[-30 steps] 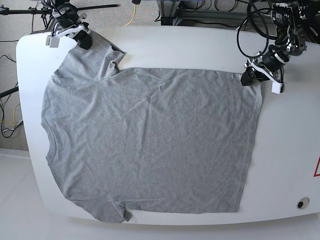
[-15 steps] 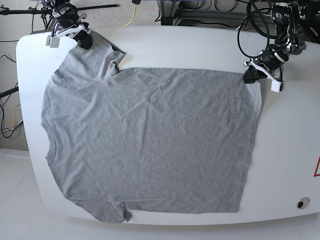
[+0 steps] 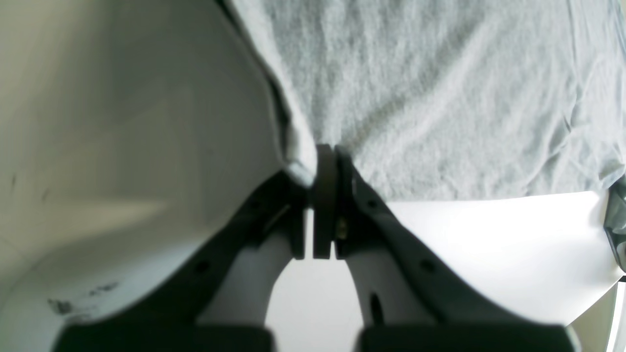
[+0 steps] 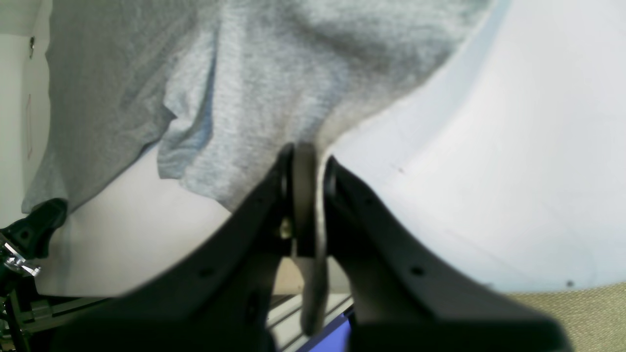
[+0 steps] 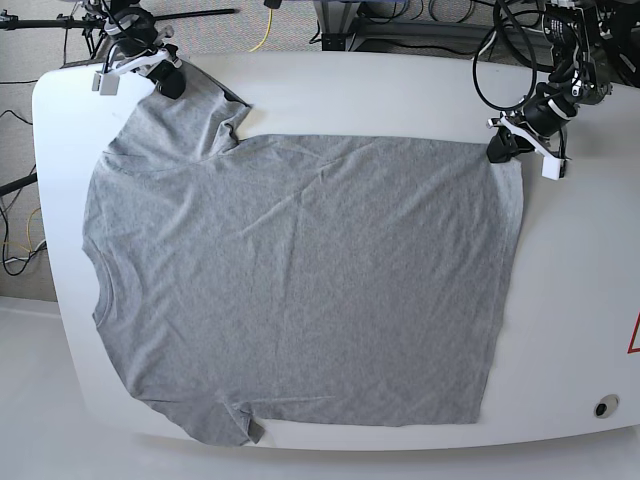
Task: Fold the T-shirt properly
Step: 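Pull the gripped shoulder edge taut with both grippers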
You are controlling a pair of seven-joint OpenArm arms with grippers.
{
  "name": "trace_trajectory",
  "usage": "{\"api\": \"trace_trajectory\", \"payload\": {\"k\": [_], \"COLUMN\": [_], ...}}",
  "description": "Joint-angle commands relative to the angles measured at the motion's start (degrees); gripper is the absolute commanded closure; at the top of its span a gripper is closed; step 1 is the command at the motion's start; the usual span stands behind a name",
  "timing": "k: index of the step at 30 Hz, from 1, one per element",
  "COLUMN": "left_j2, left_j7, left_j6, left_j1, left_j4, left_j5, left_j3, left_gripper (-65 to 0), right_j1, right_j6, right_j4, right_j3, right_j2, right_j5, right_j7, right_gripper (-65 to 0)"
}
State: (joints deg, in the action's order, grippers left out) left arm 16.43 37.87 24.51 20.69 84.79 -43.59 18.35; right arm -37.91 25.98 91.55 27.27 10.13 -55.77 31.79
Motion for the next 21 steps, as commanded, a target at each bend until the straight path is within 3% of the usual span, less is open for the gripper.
{"api": "trace_trajectory", "payload": {"k": [1,21], "left_j2": [0.61,0.79], "left_j7": [2.28,1.21], "left_j6": [-0.94,-0.28], "left_j1": [1.00,9.83], "left_j4": [0.31,8.50], "left_j5": [2.52,2.31], "left_j3": [0.14,1.65], "left_gripper": [0.0,0.0], "right_j1": [-0.81,-4.29], "right_j6": [0.29,0.14], "right_j4": [0.88,2.33], "right_j3": [0.32,0.34], "right_j2": [0.56,0.64], "right_j5": [-0.44,-1.49], "right_j7": [0.60,0.98], "right_gripper": [0.0,0.0]}}
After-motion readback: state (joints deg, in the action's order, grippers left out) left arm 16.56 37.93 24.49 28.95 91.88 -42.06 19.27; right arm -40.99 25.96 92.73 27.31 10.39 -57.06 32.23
